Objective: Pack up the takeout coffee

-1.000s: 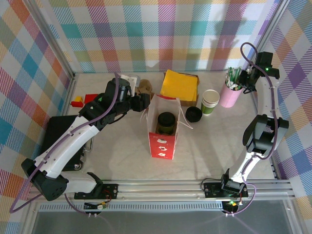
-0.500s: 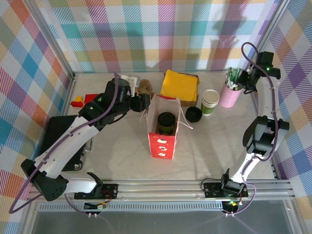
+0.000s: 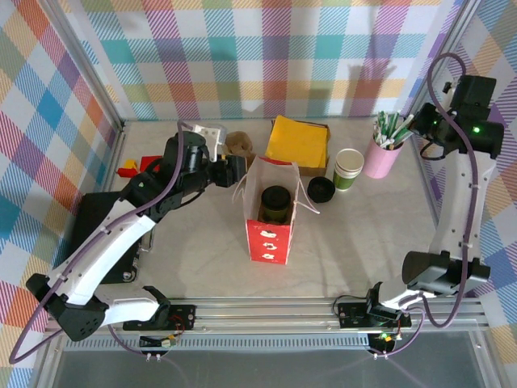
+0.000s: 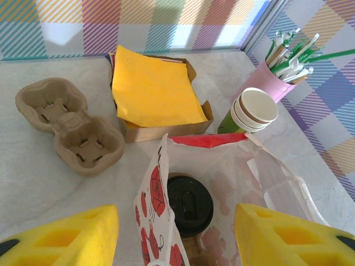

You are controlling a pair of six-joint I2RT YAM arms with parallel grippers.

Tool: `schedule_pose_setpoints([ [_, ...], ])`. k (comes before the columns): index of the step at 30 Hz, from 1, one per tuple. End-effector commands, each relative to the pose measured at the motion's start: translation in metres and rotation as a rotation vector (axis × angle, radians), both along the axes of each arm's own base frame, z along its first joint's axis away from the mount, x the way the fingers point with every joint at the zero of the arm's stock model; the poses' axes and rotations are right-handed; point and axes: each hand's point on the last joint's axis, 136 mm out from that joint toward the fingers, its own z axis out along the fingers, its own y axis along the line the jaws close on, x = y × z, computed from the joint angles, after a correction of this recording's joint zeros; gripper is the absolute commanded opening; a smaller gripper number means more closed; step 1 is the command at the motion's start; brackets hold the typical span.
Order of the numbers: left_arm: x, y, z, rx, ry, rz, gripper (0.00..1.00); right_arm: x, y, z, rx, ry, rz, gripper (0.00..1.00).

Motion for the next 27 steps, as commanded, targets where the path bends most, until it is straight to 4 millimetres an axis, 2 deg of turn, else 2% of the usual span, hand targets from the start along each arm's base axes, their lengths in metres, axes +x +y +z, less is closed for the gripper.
schedule_pose_setpoints([
  [1, -0.007, 0.005, 0.002, -0.013, 0.004, 0.001, 0.57, -0.028, 0.025, 0.030, 0.051, -0.052, 0.040, 0.00],
  [6, -0.009, 0.006, 0.002, -0.014, 0.007, 0.002, 0.56, -0.060, 0.065, 0.075, 0.141, -0.174, 0.157, 0.00],
  [12, -0.009, 0.007, 0.002, -0.018, 0.009, 0.008, 0.56, -0.091, 0.114, 0.116, 0.346, -0.270, 0.350, 0.00],
  [17, -0.008, 0.005, 0.001, -0.020, 0.014, 0.003, 0.56, -0.103, 0.161, 0.130, 0.555, -0.213, 0.581, 0.00],
  [24, -0.008, 0.005, 0.001, -0.023, 0.019, 0.007, 0.55, -0.122, 0.235, 0.133, 0.636, -0.129, 0.832, 0.00],
  [27, -0.009, 0.006, 0.000, -0.022, 0.022, 0.009, 0.55, -0.128, 0.258, 0.133, 0.655, -0.108, 0.897, 0.00],
])
